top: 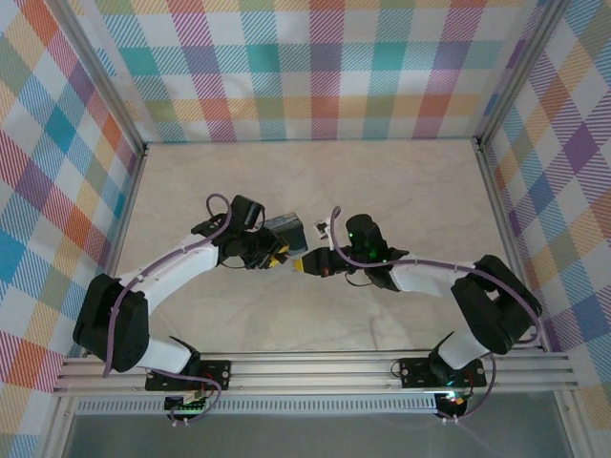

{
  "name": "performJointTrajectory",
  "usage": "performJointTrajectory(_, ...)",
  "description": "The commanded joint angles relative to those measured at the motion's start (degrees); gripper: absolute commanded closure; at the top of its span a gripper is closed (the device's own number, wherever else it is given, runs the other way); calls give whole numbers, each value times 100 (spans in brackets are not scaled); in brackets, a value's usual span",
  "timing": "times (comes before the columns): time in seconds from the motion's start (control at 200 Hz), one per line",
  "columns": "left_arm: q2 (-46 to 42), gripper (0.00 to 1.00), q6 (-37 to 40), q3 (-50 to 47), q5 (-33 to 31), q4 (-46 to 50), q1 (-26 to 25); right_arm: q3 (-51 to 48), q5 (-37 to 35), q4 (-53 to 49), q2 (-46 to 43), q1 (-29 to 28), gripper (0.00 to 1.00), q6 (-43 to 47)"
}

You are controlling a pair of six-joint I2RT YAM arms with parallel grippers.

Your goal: Unlock a padlock with a key

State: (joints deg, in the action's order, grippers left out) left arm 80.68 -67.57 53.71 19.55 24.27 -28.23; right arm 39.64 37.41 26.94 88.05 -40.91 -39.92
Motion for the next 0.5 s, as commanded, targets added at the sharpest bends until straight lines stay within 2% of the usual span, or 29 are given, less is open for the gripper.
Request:
performJointTrajectory(0.0, -393, 86, -327, -88, 282, -441, 148, 158, 126, 349, 213, 12, 100, -151)
performJointTrajectory(0.495, -743, 87, -487, -465, 344, -536, 362, 26, 131, 876, 514, 12, 100, -521)
